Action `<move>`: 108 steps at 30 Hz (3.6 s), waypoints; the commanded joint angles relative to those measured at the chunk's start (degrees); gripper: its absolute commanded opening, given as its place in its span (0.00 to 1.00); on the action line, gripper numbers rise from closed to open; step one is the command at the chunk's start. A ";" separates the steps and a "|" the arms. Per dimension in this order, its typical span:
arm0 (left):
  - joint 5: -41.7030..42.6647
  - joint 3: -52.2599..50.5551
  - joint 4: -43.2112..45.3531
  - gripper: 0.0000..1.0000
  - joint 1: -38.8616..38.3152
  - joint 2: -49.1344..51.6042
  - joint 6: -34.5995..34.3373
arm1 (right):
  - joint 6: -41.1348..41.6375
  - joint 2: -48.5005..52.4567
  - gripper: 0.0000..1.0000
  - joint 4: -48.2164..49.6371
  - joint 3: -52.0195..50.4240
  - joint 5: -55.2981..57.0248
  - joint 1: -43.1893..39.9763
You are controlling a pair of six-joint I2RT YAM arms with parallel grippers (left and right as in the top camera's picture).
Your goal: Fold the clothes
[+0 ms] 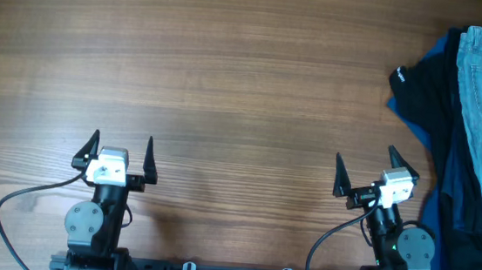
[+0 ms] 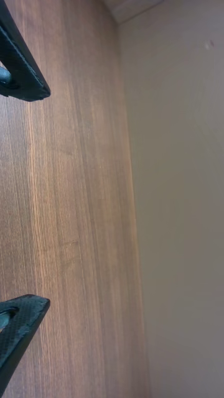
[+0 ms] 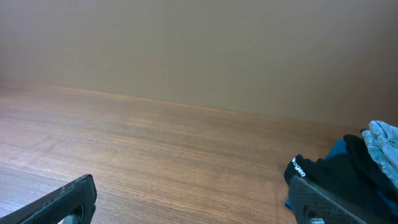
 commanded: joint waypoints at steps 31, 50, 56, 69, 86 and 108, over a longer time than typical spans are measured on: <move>0.46 -0.44 0.04 1.00 -0.20 -0.04 0.72 | -0.50 0.11 1.00 0.24 -0.07 0.61 0.11; 0.46 -0.44 0.04 1.00 -0.20 -0.04 0.72 | -0.50 0.11 1.00 0.24 -0.07 0.61 0.11; 0.46 -0.44 0.04 1.00 -0.20 -0.04 0.72 | -0.50 0.11 1.00 0.24 -0.07 0.61 0.11; 0.46 -0.44 0.04 1.00 -0.20 -0.04 0.72 | -0.48 0.11 1.00 0.24 -0.07 0.61 0.11; 0.46 -0.44 0.04 1.00 -0.20 -0.04 0.72 | -0.48 0.11 1.00 0.02 -0.07 2.97 0.11; 0.46 -0.44 0.04 1.00 -0.20 -0.04 0.72 | 9.35 4.09 1.00 -13.97 27.89 5.09 0.11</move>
